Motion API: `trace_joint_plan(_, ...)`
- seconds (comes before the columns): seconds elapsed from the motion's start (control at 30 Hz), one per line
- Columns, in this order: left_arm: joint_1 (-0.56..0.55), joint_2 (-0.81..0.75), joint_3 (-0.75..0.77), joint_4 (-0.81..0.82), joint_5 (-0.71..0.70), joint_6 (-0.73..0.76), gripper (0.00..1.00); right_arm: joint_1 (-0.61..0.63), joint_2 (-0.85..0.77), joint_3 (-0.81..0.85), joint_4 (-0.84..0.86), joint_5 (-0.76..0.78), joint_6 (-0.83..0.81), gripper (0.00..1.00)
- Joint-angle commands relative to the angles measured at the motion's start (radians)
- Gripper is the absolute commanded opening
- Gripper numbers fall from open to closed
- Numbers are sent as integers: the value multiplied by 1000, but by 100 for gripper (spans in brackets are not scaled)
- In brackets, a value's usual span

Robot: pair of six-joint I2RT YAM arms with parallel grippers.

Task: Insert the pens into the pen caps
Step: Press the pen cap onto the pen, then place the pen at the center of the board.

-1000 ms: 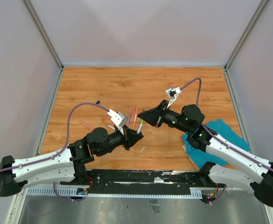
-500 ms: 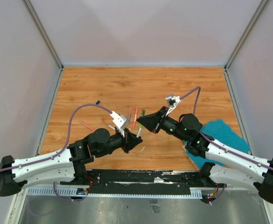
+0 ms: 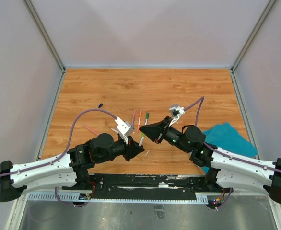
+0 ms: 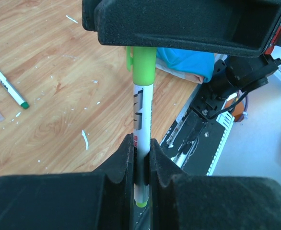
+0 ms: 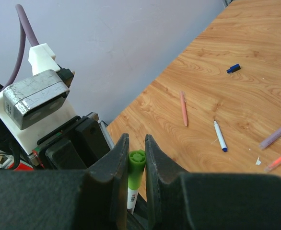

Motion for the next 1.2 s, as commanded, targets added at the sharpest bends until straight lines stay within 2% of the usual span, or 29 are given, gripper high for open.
trace_joint_plan(0.0, 15, -38, 93, 364, -85, -4, 1, 92, 23, -90, -258, -159, 0, 1)
trace_joint_plan(0.1, 15, -21, 82, 347, -83, -2, 0, 91, -13, -46, -309, -112, -47, 1)
trace_joint_plan(0.27, 15, 18, 41, 303, -64, -7, 1, 91, -71, 93, -421, 26, -171, 11)
trace_joint_plan(0.53, 13, 45, -42, 287, -52, -16, 0, 89, -149, 247, -458, 207, -314, 38)
trace_joint_plan(0.73, 15, 48, -70, 270, -107, -47, 0, 89, -241, 283, -587, 277, -383, 49)
trace_joint_plan(1.0, 15, 104, -12, 156, -215, -91, 0, 86, -322, 272, -828, 515, -383, 60)
trace_joint_plan(1.1, 15, 123, 0, 141, -233, -104, 0, 50, -304, 301, -917, 530, -356, 61)
trace_joint_plan(1.17, 15, 137, 8, 130, -243, -109, 1, -6, -289, 319, -955, 481, -334, 61)
